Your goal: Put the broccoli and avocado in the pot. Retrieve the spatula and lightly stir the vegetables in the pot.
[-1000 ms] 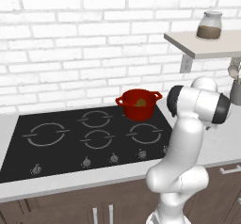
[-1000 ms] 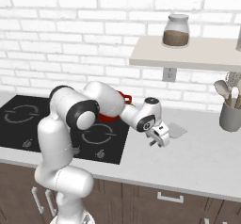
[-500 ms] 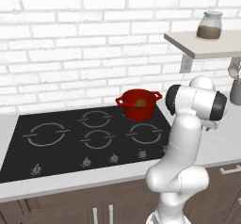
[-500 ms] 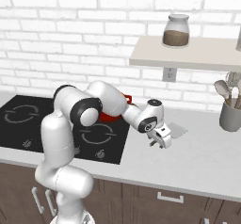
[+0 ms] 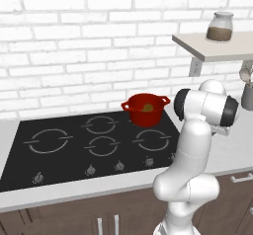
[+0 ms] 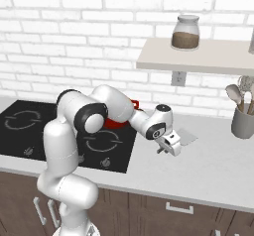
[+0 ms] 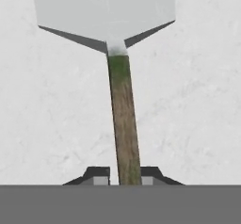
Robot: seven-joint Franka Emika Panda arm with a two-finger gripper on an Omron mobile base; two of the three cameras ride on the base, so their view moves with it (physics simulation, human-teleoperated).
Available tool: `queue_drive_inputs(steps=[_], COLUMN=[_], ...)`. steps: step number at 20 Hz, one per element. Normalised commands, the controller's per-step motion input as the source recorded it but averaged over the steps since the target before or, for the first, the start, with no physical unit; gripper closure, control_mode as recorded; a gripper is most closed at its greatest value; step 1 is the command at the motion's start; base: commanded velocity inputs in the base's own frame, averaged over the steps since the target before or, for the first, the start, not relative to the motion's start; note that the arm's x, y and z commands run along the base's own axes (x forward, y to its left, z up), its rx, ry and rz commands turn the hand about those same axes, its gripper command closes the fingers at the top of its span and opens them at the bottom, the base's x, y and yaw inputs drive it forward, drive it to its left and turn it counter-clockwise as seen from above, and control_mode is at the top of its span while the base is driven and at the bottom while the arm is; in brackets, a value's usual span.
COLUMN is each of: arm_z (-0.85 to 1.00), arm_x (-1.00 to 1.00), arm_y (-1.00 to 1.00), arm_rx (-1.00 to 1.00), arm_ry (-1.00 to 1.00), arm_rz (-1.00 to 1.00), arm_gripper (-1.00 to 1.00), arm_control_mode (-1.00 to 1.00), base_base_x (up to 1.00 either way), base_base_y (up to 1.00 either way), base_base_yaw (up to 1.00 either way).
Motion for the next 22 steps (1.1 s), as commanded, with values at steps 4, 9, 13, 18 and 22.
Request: queue_drive_inputs(steps=[4, 9, 13, 18, 22], arm_z=[0.09, 0.03, 0.00, 0.07, 0.14], arm_x=[-0.01, 0.00, 0.00, -0.02, -0.10], arm_y=[0.00, 0.00, 0.03, 0.08, 0.52], arm_rx=[0.00, 0.00, 0.00, 0.00, 0.00], arm_ry=[-0.01, 0.00, 0.01, -0.05, -0.20], arm_rz=[0.00, 0.00, 0.00, 0.03, 0.15], arm_gripper=[1.00, 1.00, 1.00, 1.00, 1.00], arm_control_mode=[-1.00, -1.00, -1.00, -1.00, -1.00], base_base_x=[0.00, 0.00, 0.00, 0.00, 0.00], base_base_y=[0.00, 0.00, 0.00, 0.00, 0.00], base_base_yaw=[0.00, 0.00, 0.00, 0.00, 0.00])
